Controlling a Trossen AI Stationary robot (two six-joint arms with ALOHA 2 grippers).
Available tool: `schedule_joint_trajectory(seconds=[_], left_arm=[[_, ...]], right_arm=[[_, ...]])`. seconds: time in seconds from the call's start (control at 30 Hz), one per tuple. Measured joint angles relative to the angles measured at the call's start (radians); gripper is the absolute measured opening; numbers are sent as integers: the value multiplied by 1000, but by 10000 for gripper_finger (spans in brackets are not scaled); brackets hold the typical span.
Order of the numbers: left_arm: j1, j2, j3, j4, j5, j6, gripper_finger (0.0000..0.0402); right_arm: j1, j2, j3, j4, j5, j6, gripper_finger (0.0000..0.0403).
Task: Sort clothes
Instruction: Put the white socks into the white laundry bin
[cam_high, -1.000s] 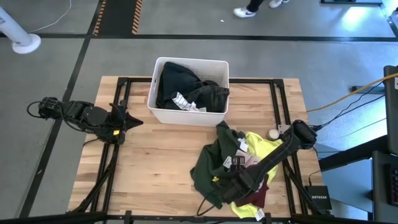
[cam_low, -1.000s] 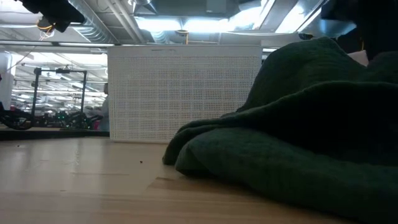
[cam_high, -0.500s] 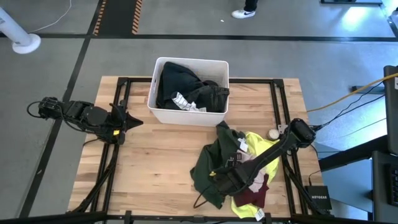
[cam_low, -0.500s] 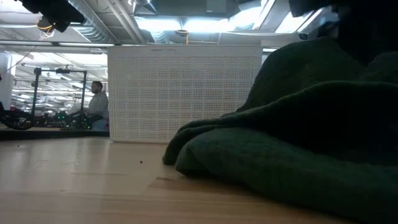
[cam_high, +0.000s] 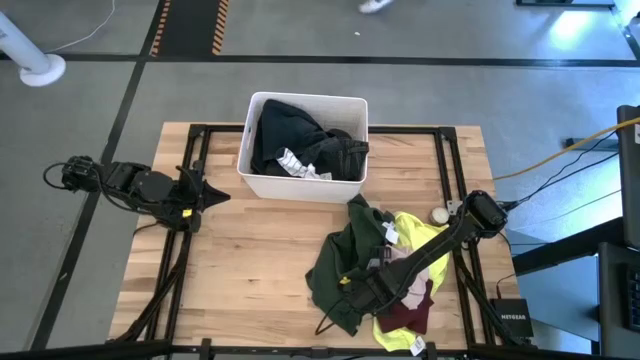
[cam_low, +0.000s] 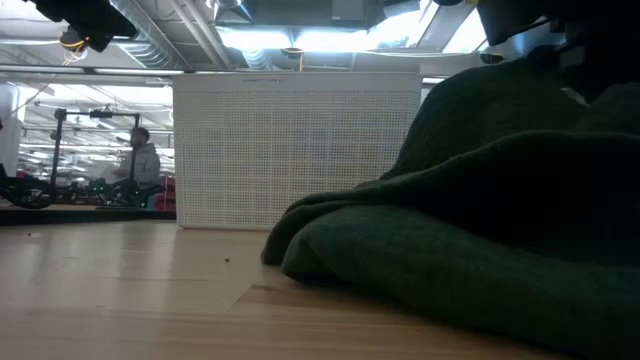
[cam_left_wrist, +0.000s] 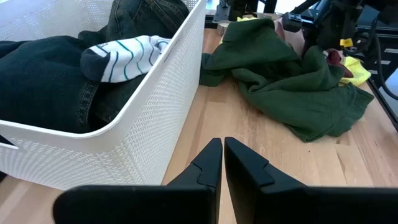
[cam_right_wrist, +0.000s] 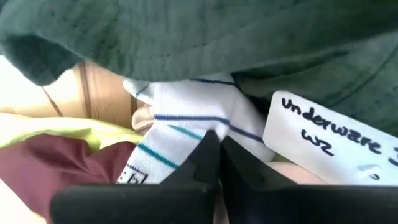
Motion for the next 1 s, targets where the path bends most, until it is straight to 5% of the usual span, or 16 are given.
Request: schedule_joint_trajectory(seconds=[0.37,0.73,1.0], left_arm=[[0,0,0,0,0,0,13],[0,0,0,0,0,0,13],[0,0,0,0,0,0,13]], right_arm=[[0,0,256,-244,-16,-6,7],[-21,0,572,-309,205,-42,9],[-66,0,642,-294,358,-65,12]])
